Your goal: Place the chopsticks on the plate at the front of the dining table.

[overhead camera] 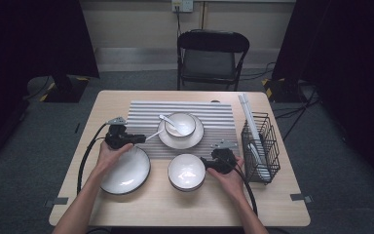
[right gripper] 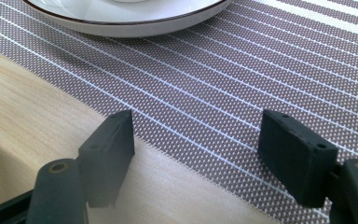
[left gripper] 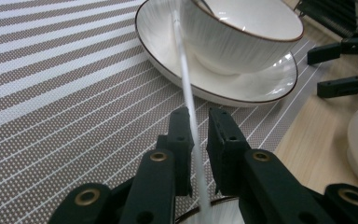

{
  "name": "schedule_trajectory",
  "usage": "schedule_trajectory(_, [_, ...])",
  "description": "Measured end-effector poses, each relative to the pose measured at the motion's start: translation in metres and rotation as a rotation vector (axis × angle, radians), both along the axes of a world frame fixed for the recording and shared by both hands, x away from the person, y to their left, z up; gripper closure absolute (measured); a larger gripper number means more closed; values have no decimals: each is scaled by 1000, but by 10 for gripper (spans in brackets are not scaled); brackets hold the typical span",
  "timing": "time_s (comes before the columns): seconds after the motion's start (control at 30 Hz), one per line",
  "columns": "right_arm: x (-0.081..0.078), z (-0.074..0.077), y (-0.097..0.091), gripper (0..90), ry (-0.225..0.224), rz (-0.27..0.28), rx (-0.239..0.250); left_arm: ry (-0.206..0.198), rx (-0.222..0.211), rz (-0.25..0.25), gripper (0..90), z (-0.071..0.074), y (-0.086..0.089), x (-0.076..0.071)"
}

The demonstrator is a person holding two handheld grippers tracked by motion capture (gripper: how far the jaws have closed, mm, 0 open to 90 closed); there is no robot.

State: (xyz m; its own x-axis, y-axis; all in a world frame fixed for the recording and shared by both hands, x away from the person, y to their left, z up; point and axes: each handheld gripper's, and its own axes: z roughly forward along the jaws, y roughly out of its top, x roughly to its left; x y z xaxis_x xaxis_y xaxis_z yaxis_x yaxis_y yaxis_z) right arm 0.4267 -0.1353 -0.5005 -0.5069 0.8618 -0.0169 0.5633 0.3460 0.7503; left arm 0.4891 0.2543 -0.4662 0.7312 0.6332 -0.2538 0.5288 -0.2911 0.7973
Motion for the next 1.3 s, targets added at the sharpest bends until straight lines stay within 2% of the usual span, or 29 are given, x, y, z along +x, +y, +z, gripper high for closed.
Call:
schedule_trajectory(0.13, [0, 0, 0, 265, 1, -1, -1, 5, -9, -16, 780, 1, -2, 0])
schedule_trajectory(0.2, [0, 0, 0, 265, 0, -1, 1, 3, 2, -17, 774, 1, -3, 0])
schedule_trajectory(0.47, [0, 0, 0, 265, 1, -2, 1, 37, 20, -23, 800, -6, -7, 2])
schedule_trajectory(0.87, [0, 0, 0, 265, 3, -6, 2, 61, 35, -3, 825, -12, -15, 5])
schedule_trajectory(0.9, [0, 0, 0, 265, 2, -5, 3, 59, 46, 5, 839, -11, -15, 5])
schedule_trajectory(0.97, [0, 0, 0, 265, 2, -5, 3, 55, 42, 13, 860, -10, -13, 6])
schedule_trajectory(1.13, [0, 0, 0, 264, 3, -6, 2, 51, 35, 9, 861, -11, -13, 4])
schedule_trajectory(1.17, [0, 0, 0, 264, 3, -6, 3, 45, 44, 7, 862, -10, -14, 5])
schedule_trajectory(1.3, [0, 0, 0, 264, 2, -7, 2, 41, 31, 15, 862, -10, -14, 5])
